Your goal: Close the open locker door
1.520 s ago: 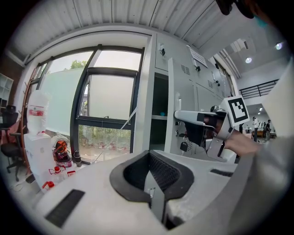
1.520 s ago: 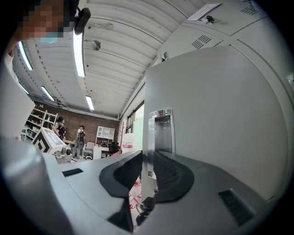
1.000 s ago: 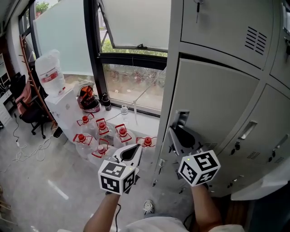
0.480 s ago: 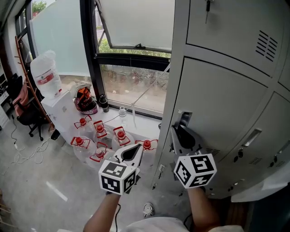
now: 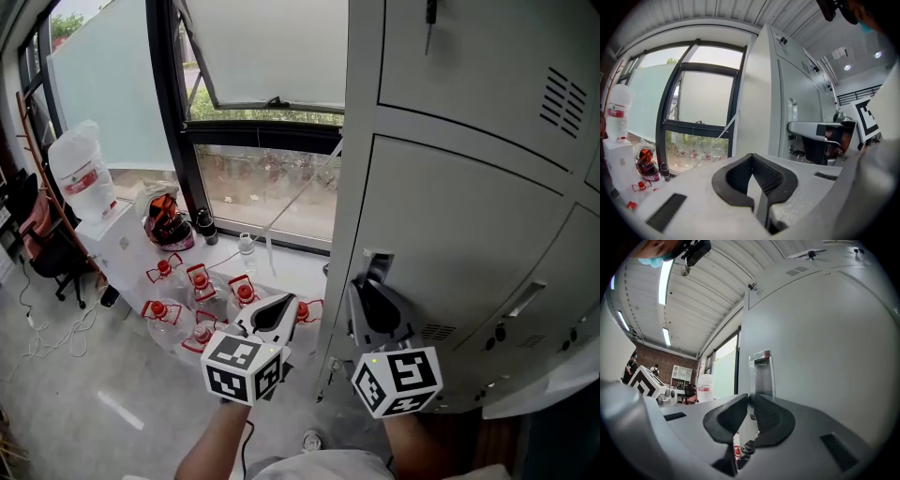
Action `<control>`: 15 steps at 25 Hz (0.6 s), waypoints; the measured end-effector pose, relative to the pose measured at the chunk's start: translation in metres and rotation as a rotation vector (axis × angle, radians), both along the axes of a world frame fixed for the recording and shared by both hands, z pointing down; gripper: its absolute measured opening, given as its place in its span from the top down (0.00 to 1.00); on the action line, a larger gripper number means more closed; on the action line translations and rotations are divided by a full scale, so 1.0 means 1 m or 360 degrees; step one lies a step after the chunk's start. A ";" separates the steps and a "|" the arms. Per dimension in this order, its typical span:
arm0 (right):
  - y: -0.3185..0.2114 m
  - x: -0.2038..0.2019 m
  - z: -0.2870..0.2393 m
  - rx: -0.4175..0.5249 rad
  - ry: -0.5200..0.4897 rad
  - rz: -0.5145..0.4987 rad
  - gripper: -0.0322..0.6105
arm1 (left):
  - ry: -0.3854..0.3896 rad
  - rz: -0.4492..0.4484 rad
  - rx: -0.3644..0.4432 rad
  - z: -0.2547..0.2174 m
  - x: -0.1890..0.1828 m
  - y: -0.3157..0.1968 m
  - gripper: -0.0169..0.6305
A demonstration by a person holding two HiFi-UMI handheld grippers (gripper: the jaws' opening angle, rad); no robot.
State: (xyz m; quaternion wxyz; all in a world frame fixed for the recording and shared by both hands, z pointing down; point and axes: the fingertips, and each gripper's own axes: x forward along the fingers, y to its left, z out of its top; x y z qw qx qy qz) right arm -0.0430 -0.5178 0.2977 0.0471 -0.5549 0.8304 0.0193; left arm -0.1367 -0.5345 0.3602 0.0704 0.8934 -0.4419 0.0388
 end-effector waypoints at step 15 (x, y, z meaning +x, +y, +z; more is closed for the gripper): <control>-0.013 0.001 -0.001 0.0007 0.0027 0.0170 0.88 | -0.0048 0.0441 -0.0002 0.001 0.023 -0.010 0.96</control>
